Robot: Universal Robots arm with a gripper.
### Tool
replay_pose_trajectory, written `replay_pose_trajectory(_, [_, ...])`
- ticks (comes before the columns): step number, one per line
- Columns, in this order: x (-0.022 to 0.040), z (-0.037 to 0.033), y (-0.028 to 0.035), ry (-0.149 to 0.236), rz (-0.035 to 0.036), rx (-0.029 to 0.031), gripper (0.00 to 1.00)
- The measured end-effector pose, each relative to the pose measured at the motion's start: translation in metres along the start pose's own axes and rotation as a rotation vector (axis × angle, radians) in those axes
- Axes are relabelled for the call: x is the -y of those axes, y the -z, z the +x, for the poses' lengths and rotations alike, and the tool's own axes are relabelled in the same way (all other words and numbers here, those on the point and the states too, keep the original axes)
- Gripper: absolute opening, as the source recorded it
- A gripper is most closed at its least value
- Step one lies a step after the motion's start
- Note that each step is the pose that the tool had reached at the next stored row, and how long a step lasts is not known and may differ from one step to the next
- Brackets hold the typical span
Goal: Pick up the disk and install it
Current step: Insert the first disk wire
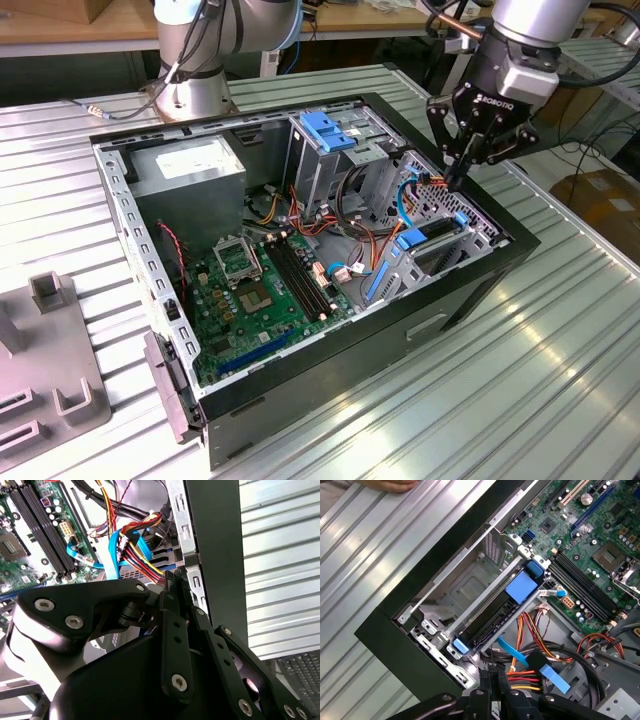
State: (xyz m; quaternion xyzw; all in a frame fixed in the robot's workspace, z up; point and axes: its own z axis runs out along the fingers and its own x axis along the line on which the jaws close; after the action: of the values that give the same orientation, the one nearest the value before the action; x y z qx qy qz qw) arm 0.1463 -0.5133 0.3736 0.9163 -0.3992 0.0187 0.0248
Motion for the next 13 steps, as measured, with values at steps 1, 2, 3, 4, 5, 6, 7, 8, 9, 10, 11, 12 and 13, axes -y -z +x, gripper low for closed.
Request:
replay_pose_trajectory(1, [0.0007,0.0006,-0.0003,-0.006,-0.0002,0.0003,0.17])
replay_pose_trajectory(2, [0.0015,0.0013,-0.0003,-0.012,-0.0007,0.0003,0.17])
replay_pose_trajectory(3, [0.0022,0.002,-0.0005,-0.018,-0.001,0.0005,0.17])
replay_pose_trajectory(4, [0.0038,0.0035,-0.0008,-0.03,-0.0017,0.0009,0.17])
replay_pose_trajectory(5, [0.0046,0.0042,-0.001,-0.035,-0.002,0.001,0.17])
replay_pose_trajectory(6, [0.0053,0.0047,-0.0012,-0.04,-0.0022,0.0012,0.17])
replay_pose_trajectory(7, [0.0056,0.005,-0.0012,-0.044,-0.0025,0.0012,0.17])
replay_pose_trajectory(8, [0.0056,0.0051,-0.0013,-0.045,-0.0026,0.0012,0.17])
replay_pose_trajectory(9, [0.0057,0.0051,-0.0014,-0.045,-0.0026,0.0012,0.17])
replay_pose_trajectory(10, [0.0061,0.0055,-0.0016,-0.052,-0.0029,0.0016,0.17])
replay_pose_trajectory(11, [0.0062,0.0056,-0.0017,-0.069,-0.0038,0.002,0.17])
replay_pose_trajectory(12, [0.0064,0.0058,-0.0017,-0.08,-0.0045,0.0024,0.17])
replay_pose_trajectory(13, [0.0066,0.006,-0.0018,-0.088,-0.0049,0.0026,0.17])
